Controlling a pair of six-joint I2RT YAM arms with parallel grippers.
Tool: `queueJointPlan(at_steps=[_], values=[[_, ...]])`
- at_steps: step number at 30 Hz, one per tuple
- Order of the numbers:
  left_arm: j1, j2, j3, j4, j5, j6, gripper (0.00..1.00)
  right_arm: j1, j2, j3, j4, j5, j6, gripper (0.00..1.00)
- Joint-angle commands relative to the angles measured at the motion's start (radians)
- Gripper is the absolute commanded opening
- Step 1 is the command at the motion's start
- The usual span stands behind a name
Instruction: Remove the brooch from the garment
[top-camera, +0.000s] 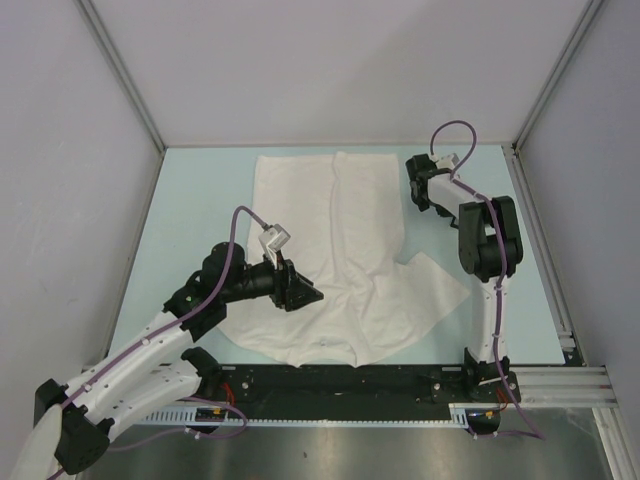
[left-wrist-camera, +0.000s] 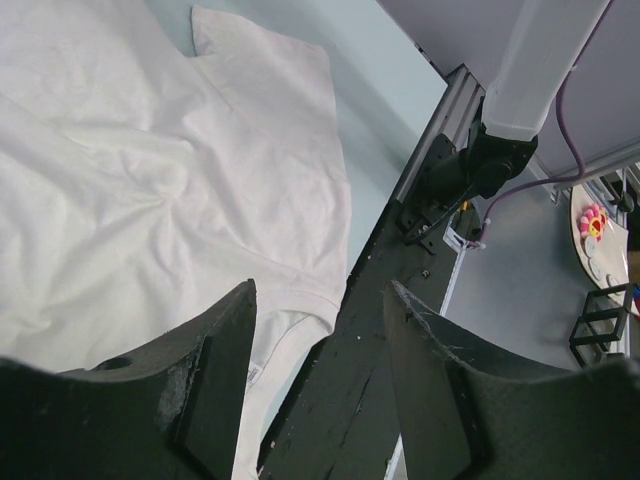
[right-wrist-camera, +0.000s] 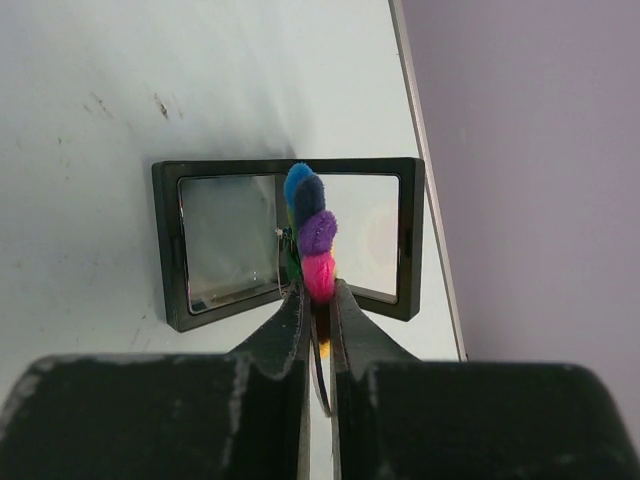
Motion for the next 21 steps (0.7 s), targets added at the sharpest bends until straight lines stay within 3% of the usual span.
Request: queueJointPlan(at_steps=[1, 8, 21], values=[[0.006, -0.004, 0.0, 0.006, -0.002, 0.015, 0.58, -0.017, 0.016, 0.043, 0.016, 0.05, -0.01, 0.08], [0.005, -0.003, -0.005, 0.007, 0.001, 0.014, 0.58, -0.021, 0.031, 0.046, 0.021, 0.042, -0.014, 0.1], [0.005, -0.004, -0.006, 0.01, 0.012, 0.012, 0.58, -0.019, 0.059, 0.066, -0.002, 0.022, -0.014, 0.25]])
